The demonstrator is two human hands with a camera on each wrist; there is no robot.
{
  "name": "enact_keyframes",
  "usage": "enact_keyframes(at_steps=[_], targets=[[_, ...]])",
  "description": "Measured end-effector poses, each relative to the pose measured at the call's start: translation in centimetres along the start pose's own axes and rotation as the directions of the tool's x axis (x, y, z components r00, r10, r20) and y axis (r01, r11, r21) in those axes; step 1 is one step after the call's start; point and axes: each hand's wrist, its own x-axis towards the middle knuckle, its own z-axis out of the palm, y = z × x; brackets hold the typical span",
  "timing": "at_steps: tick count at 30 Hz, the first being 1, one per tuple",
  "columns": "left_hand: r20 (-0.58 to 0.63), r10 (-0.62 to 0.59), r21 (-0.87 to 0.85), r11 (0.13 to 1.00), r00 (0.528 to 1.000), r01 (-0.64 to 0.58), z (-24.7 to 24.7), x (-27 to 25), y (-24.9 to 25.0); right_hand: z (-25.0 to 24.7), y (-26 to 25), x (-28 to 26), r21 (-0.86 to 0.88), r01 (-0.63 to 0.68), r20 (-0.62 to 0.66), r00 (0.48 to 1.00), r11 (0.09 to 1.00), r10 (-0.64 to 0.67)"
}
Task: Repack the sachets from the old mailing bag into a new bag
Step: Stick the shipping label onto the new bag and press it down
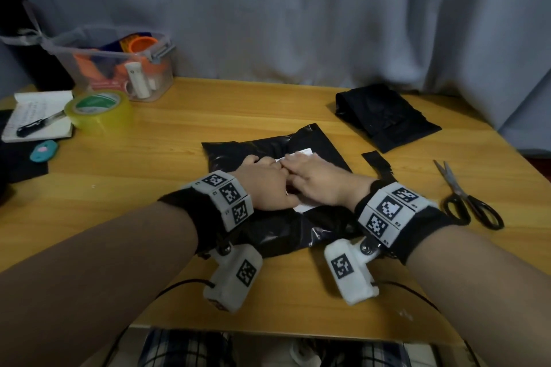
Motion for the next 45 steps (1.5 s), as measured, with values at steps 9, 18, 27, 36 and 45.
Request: enact_keyframes(at_steps=[9, 18, 27, 36, 45], targets=[[0.077, -0.024, 0.022, 1.000, 0.997, 0.022, -0.4, -0.2, -0.7, -0.2, 1.9, -0.8, -0.244, -0.290, 0.216, 0.914, 0.926, 0.343], [0.010, 0.014, -0.028, 1.000, 1.000, -0.014, 0.1, -0.5, -0.9, 0.3, -1.0, 0.5, 0.048, -0.182, 0.231, 0.959, 0.982, 0.166], [0.095, 0.000, 0.026, 1.000, 0.995, -0.003, -0.5, -0.4, -1.4, -1.4, 2.4, -0.7, -0.232, -0.333, 0.177, 0.909, 0.914, 0.376], [0.156, -0.058, 0.064, 0.997, 0.986, 0.048, -0.7, 0.3, -0.4, 0.5, 0.4, -1.7, -0.098, -0.178, 0.248, 0.949, 0.979, 0.197], [0.244, -0.086, 0.136, 0.989, 0.966, 0.054, -1.5, -0.1, -0.2, -2.0, 2.2, -4.6, -0.270, -0.211, 0.351, 0.887, 0.940, 0.300]])
